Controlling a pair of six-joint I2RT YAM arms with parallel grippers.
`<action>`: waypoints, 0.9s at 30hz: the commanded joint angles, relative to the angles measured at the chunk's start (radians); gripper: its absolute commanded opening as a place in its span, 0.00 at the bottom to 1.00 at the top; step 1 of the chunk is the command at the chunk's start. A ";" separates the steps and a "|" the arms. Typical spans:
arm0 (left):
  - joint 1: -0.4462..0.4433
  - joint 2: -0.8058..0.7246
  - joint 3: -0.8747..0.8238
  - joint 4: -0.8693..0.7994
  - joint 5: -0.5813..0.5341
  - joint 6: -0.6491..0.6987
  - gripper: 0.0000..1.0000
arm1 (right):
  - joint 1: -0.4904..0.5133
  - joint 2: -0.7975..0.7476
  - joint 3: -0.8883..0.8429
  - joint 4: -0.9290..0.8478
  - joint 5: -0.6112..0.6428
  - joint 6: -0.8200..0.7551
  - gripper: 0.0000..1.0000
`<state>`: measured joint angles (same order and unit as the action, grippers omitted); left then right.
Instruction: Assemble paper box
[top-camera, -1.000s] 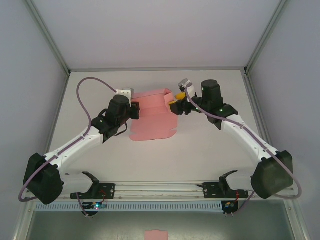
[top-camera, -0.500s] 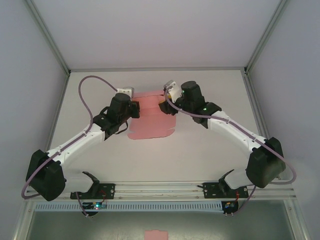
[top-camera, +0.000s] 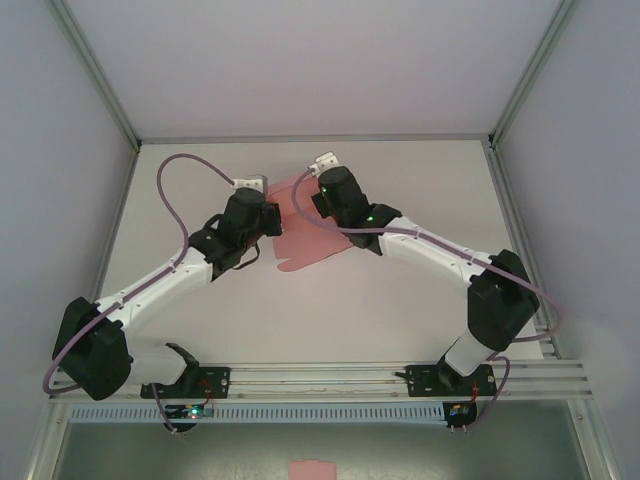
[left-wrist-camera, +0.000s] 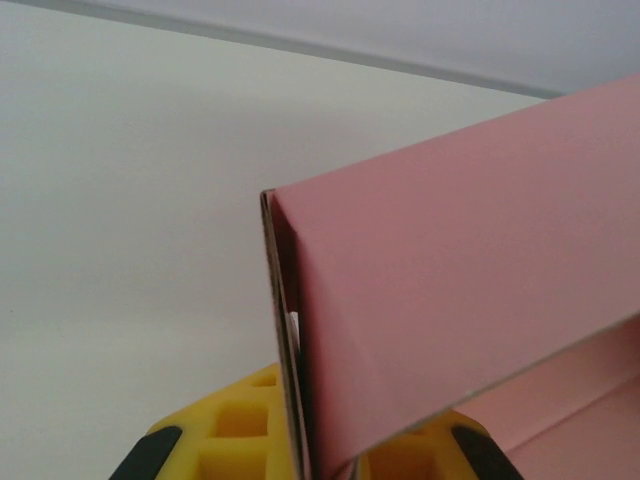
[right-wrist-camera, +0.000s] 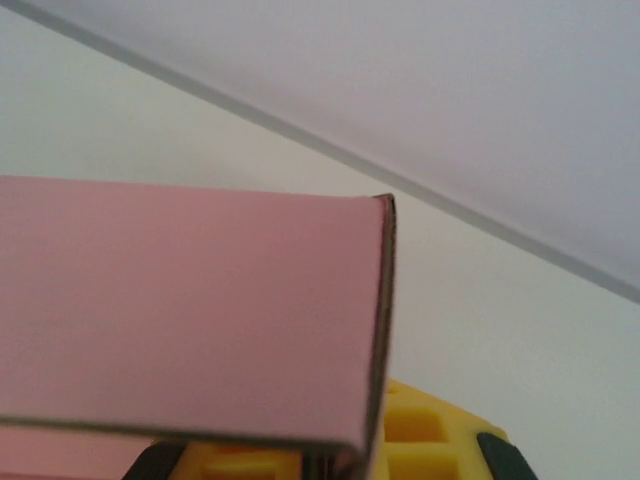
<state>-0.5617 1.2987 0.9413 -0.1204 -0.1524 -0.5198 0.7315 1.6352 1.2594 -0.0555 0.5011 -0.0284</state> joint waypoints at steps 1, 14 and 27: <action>-0.059 -0.049 0.040 -0.046 0.027 -0.017 0.00 | -0.087 0.077 0.008 0.055 0.602 -0.089 0.00; -0.063 -0.078 0.024 -0.059 -0.022 -0.039 0.00 | -0.190 0.004 -0.068 0.094 0.357 -0.064 0.00; -0.063 -0.008 0.056 -0.046 -0.050 -0.024 0.00 | -0.304 -0.217 -0.236 0.324 -0.839 0.197 0.47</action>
<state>-0.6205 1.2991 0.9649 -0.1192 -0.1932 -0.5407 0.4671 1.4712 1.0187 0.2359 -0.2752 0.0998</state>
